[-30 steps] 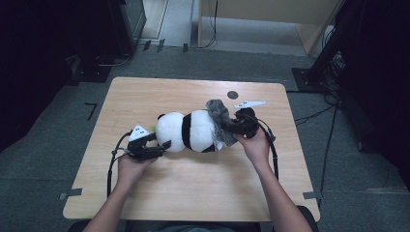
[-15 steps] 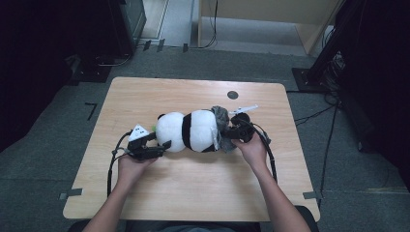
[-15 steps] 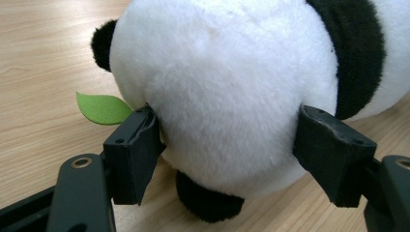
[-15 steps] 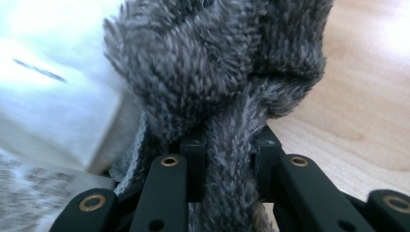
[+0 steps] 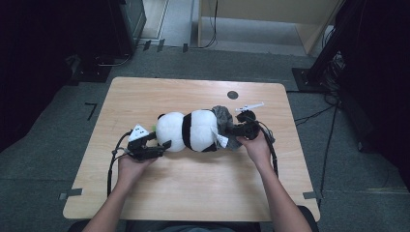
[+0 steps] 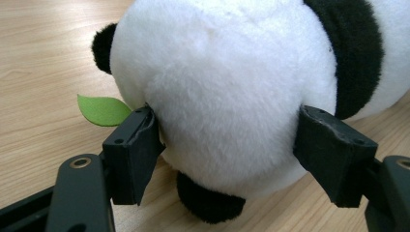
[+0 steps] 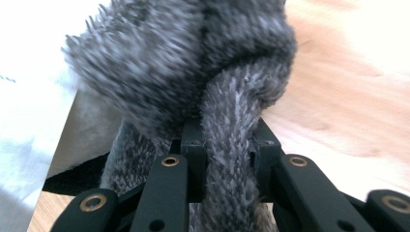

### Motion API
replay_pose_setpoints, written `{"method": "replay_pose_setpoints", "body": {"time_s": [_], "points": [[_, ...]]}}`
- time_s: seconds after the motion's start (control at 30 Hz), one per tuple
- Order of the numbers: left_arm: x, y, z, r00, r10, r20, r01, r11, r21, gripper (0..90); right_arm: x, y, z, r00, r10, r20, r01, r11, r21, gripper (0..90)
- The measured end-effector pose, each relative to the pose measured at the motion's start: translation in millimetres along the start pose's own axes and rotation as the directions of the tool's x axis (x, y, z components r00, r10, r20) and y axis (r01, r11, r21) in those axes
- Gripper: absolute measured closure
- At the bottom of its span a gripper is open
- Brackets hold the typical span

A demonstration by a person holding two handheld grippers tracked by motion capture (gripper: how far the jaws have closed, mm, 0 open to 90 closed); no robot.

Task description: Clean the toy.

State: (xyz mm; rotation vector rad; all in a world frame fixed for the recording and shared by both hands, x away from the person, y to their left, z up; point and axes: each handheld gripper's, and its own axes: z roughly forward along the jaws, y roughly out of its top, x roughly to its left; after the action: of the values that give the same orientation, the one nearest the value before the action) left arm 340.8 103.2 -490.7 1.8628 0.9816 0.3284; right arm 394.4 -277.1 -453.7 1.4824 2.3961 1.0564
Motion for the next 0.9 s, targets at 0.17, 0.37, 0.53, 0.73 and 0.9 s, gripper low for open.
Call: {"method": "replay_pose_setpoints", "body": {"time_s": [0.17, 0.37, 0.53, 0.73, 0.9], "points": [[0.0, 0.0, -0.1, 1.0, 0.002, -0.001, -0.002, 1.0, 0.001, 25.8, -6.6, 5.1, -21.9, 0.9997, 0.02, 0.011, -0.019, 0.998, -0.066, 74.6], [-0.1, 0.0, 0.0, 1.0, 0.002, -0.001, -0.002, 1.0, 0.001, 25.8, -4.2, 14.6, -52.3, 0.9999, 0.012, -0.003, -0.012, 0.991, -0.134, 74.8], [-0.3, 0.1, 0.1, 1.0, 0.002, -0.002, -0.002, 1.0, 0.0, 25.9, 8.8, 22.6, -68.4, 0.9996, -0.025, -0.014, 0.022, 0.985, -0.171, 74.6], [-0.6, 0.2, 0.2, 1.0, 0.003, -0.004, -0.003, 1.0, -0.003, 25.8, 31.5, 28.6, -68.5, 0.9948, -0.094, -0.039, 0.084, 0.977, -0.196, 74.5], [-0.7, 0.2, 0.2, 1.0, 0.002, -0.003, -0.002, 1.0, -0.001, 25.9, 39.4, 27.5, -52.1, 0.9906, -0.108, -0.083, 0.093, 0.982, -0.167, 74.3]]}}
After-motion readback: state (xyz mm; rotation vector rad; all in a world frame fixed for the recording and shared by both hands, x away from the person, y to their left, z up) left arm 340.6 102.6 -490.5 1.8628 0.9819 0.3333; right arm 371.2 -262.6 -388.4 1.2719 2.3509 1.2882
